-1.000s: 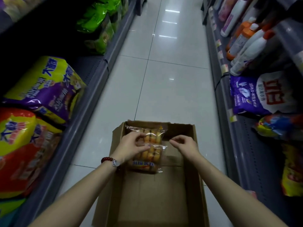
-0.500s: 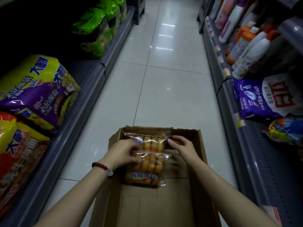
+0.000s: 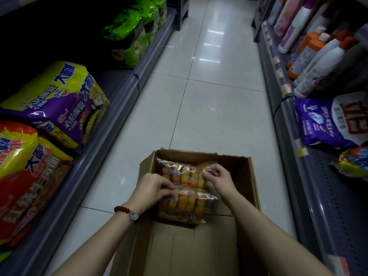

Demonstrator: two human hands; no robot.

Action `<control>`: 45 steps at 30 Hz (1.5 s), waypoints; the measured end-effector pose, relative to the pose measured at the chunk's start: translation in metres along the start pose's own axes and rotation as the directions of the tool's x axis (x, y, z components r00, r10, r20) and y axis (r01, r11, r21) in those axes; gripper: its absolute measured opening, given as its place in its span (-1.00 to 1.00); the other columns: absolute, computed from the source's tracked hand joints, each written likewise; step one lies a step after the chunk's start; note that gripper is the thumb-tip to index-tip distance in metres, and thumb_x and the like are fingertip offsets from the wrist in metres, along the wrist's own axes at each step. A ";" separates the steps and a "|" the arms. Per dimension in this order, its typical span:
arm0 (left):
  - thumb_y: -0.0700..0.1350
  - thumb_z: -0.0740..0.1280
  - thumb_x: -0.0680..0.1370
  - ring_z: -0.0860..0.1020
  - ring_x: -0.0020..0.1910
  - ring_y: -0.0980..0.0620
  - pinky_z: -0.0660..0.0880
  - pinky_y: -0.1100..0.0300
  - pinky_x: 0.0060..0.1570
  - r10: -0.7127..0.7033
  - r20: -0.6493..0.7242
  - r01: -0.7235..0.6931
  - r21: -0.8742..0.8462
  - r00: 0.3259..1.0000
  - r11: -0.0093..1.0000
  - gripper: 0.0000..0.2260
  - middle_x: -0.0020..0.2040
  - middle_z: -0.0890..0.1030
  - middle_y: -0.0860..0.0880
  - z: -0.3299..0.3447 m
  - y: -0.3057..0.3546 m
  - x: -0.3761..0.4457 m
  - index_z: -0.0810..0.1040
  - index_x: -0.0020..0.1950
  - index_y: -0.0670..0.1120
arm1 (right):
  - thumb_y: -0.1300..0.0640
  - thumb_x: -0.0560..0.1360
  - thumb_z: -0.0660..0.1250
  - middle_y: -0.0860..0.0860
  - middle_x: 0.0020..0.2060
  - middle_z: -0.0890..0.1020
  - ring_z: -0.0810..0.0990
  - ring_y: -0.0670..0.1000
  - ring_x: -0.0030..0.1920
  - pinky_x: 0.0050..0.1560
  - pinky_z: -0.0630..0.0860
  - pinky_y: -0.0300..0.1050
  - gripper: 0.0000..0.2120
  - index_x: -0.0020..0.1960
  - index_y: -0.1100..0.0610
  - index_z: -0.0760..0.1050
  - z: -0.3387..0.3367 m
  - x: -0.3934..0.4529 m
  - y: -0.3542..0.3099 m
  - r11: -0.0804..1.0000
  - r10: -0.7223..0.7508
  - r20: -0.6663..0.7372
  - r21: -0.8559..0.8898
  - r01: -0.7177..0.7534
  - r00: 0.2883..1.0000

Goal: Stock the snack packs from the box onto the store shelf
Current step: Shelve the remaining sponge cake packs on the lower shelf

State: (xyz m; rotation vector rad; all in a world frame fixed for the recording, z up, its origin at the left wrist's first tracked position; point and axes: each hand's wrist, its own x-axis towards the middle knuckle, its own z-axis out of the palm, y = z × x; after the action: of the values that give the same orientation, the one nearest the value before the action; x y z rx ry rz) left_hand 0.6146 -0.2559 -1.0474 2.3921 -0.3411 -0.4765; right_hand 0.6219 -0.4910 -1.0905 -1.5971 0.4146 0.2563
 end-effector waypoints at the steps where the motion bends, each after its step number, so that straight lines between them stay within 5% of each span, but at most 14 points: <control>1: -0.02 0.44 0.45 0.56 0.03 0.19 0.52 0.27 0.08 -0.017 -0.022 0.016 -0.042 1.000 0.999 -0.86 -0.01 0.66 0.13 0.001 0.001 -0.001 0.70 -0.02 0.04 | 0.28 0.52 0.35 0.07 -0.15 0.61 0.62 -0.02 -0.13 -0.27 0.58 -0.27 -0.89 0.01 0.30 0.48 -0.001 -0.001 0.000 1.000 -0.019 -0.004 -0.011 0.019 1.000; 7: -0.01 0.47 0.41 0.60 -0.08 0.23 0.57 0.29 -0.04 -0.094 -0.112 0.066 -0.229 0.989 0.971 -0.94 -0.14 0.67 0.18 0.005 0.011 -0.002 0.71 -0.15 0.05 | 0.21 0.48 0.41 0.07 -0.23 0.64 0.63 0.06 -0.09 -0.09 0.61 0.05 -0.92 -0.10 0.22 0.53 -0.015 0.001 -0.011 0.994 -0.102 -0.148 -0.051 0.095 0.984; 12: -0.11 0.48 0.41 0.64 -0.13 0.18 0.59 0.31 -0.17 -0.199 -0.110 0.128 -0.459 0.974 0.879 -0.96 -0.17 0.70 0.07 -0.018 0.033 -0.010 0.71 -0.16 -0.01 | 0.26 0.46 0.41 0.12 -0.18 0.70 0.67 0.07 -0.09 -0.02 0.57 -0.07 -0.95 -0.10 0.15 0.63 -0.030 -0.006 -0.048 0.995 -0.088 -0.200 -0.054 0.079 0.976; 20: -0.18 0.50 0.39 0.68 -0.11 -0.01 0.62 0.12 -0.11 -0.351 -0.055 0.219 -0.687 0.935 0.693 -0.95 -0.18 0.71 -0.07 -0.122 0.110 -0.060 0.71 -0.18 -0.12 | 0.24 0.46 0.42 0.17 -0.10 0.70 0.67 0.10 -0.04 0.06 0.60 -0.03 -0.89 -0.02 0.23 0.63 -0.050 -0.091 -0.175 1.000 0.020 -0.313 0.011 -0.017 0.950; 27: -0.22 0.50 0.39 0.67 -0.15 -0.08 0.61 0.07 -0.15 -0.432 -0.056 0.263 -0.722 0.900 0.640 -0.97 -0.20 0.71 -0.13 -0.253 0.210 -0.130 0.71 -0.20 -0.15 | 0.19 0.49 0.40 0.09 -0.06 0.68 0.63 0.07 0.02 0.08 0.57 -0.04 -0.83 0.06 0.20 0.63 -0.051 -0.186 -0.330 0.999 0.037 -0.311 -0.023 -0.046 0.950; 33: -0.20 0.43 0.47 0.63 -0.29 0.09 0.50 0.30 -0.39 -0.457 -0.138 0.214 -0.742 0.878 0.635 -0.96 -0.25 0.69 -0.06 -0.368 0.282 -0.191 0.68 -0.12 -0.12 | 0.18 0.52 0.36 0.16 0.05 0.65 0.61 0.10 0.10 0.05 0.55 -0.09 -0.77 0.14 0.25 0.58 -0.043 -0.250 -0.458 1.000 0.017 -0.273 -0.007 -0.019 0.962; 37: -0.18 0.42 0.48 0.64 -0.25 0.03 0.55 0.19 -0.29 -0.474 -0.174 0.187 -0.762 0.863 0.620 -0.93 -0.26 0.70 -0.03 -0.433 0.311 -0.220 0.67 -0.17 -0.05 | 0.17 0.51 0.37 0.13 0.02 0.66 0.61 0.09 0.09 -0.01 0.55 -0.13 -0.84 0.06 0.18 0.61 -0.029 -0.280 -0.530 0.999 -0.037 -0.257 -0.030 0.030 0.966; 45: -0.23 0.39 0.50 0.61 -0.40 0.22 0.47 0.41 -0.47 -0.488 -0.287 0.103 -0.771 0.824 0.628 -0.95 -0.36 0.67 0.04 -0.536 0.357 -0.263 0.65 -0.13 -0.15 | 0.18 0.51 0.37 0.11 -0.04 0.67 0.62 0.10 0.05 0.08 0.56 -0.01 -0.92 -0.13 0.06 0.61 -0.007 -0.325 -0.644 0.991 -0.131 -0.194 -0.050 0.123 0.972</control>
State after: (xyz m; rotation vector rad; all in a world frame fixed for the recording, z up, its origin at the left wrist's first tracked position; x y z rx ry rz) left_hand 0.5616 -0.1260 -0.3662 1.6577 0.4435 -0.1010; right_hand 0.5929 -0.4428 -0.3711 -1.6849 0.4596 0.0078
